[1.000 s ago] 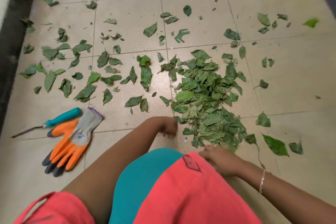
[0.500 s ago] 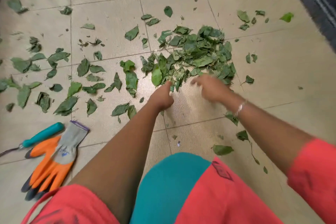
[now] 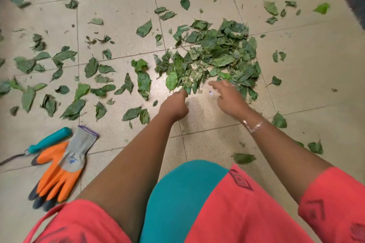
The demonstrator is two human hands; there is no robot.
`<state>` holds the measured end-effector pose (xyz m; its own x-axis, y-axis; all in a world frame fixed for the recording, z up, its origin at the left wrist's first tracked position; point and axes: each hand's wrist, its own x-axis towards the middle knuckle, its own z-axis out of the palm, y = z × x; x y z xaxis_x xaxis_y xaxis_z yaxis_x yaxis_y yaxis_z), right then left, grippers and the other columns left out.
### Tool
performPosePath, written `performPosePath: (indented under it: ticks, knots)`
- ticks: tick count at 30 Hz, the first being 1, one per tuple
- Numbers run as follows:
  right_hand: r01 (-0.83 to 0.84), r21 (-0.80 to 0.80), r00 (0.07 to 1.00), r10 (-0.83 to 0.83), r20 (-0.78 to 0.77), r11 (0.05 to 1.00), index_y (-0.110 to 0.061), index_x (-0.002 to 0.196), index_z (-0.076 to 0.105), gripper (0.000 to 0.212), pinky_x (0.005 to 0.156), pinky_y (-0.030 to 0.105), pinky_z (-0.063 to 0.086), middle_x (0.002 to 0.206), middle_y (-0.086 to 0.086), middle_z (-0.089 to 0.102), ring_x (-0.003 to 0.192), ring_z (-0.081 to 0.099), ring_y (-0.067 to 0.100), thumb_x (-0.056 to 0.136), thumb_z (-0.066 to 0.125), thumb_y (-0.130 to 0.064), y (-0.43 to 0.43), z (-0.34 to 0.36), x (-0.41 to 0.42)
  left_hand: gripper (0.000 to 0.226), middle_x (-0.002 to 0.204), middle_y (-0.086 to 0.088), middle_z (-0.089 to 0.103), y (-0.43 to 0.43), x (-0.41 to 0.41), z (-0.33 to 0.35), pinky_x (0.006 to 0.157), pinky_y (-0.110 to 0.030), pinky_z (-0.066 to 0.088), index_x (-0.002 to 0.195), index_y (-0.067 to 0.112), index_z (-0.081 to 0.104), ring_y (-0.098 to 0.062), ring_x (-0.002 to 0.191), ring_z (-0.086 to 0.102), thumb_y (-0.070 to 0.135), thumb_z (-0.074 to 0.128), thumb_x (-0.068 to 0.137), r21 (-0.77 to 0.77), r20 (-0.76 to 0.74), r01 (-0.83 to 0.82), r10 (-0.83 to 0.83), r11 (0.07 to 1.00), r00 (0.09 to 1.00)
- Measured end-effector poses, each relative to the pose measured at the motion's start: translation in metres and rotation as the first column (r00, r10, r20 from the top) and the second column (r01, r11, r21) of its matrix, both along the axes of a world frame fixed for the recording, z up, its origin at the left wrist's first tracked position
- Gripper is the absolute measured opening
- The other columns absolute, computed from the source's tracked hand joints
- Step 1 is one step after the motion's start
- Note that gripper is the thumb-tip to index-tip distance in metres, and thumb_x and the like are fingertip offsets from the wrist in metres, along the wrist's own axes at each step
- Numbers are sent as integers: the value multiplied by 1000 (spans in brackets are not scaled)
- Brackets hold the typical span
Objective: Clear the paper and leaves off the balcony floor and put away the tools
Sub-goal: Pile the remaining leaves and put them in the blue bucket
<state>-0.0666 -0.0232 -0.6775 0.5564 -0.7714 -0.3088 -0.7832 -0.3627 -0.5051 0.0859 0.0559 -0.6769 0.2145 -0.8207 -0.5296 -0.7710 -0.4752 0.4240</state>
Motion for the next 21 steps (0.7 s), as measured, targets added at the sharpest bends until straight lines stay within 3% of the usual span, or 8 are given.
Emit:
performPosePath:
  ticks: [3, 6, 8, 11, 13, 16, 19, 21]
  knots:
    - [-143, 180, 984, 159, -81, 973, -20, 113, 60, 42, 74, 18, 42, 101, -5, 55, 96, 55, 13, 87, 40, 6, 31, 6, -54, 39, 135, -18, 45, 0, -5, -1, 98, -44, 44, 131, 6, 44, -31, 119, 48, 8, 42, 92, 38, 49, 108, -110, 993, 993]
    - [-369, 483, 787, 543, -291, 794, -16, 89, 68, 28, 60, 16, 33, 82, -6, 61, 80, 56, 12, 79, 47, 0, 73, -3, -112, 40, 136, -18, 42, -2, -11, 0, 99, -47, 43, 133, 7, 43, -32, 123, 45, 12, 42, 93, 51, 93, 179, -183, 982, 979]
    - [-353, 501, 731, 568, -379, 790, -18, 94, 68, 26, 59, 19, 32, 93, -3, 66, 88, 58, 16, 83, 48, -6, 77, -8, -129, 40, 135, -18, 44, -3, -17, 1, 100, -47, 43, 133, 8, 42, -33, 125, 43, 14, 42, 94, 57, 112, 219, -224, 974, 968]
    - [-146, 155, 947, 183, -263, 977, -24, 128, 52, 45, 82, 23, 39, 118, -3, 53, 110, 51, 19, 89, 43, -3, 52, -7, -127, 42, 133, -16, 45, -6, -29, 0, 98, -46, 44, 134, 10, 41, -32, 124, 43, 13, 46, 92, 68, 146, 276, -283, 959, 948]
    - [176, -76, 981, -181, -69, 981, -19, 135, 45, 54, 85, 24, 37, 128, 4, 47, 112, 45, 21, 87, 44, 4, 37, 3, -119, 46, 131, -14, 44, -8, -36, -1, 94, -44, 46, 134, 11, 40, -31, 122, 43, 11, 50, 90, 77, 184, 330, -338, 941, 923]
    - [646, -111, 763, -635, 119, 756, -15, 137, 41, 57, 97, 35, 41, 142, 11, 32, 127, 36, 29, 84, 48, 7, 60, 4, -121, 50, 133, -13, 39, -14, -46, -3, 89, -42, 46, 136, 12, 37, -30, 123, 40, 11, 53, 89, 100, 213, 406, -418, 908, 883]
    - [893, 43, 450, -885, -123, 448, -15, 149, 12, 75, 111, 45, 28, 156, 13, -3, 140, 15, 35, 86, 51, -1, 114, -8, -110, 55, 139, -13, 34, -21, -62, -4, 91, -43, 46, 139, 13, 33, -30, 126, 36, 13, 55, 89, 110, 227, 476, -488, 873, 843]
    - [909, 200, 406, -884, -233, 365, -14, 149, -6, 85, 116, 42, 17, 155, 14, -15, 143, 0, 33, 87, 53, -8, 123, -18, -96, 58, 141, -13, 33, -26, -72, -4, 93, -43, 46, 141, 14, 30, -30, 127, 35, 13, 56, 88, 114, 239, 509, -521, 853, 819]
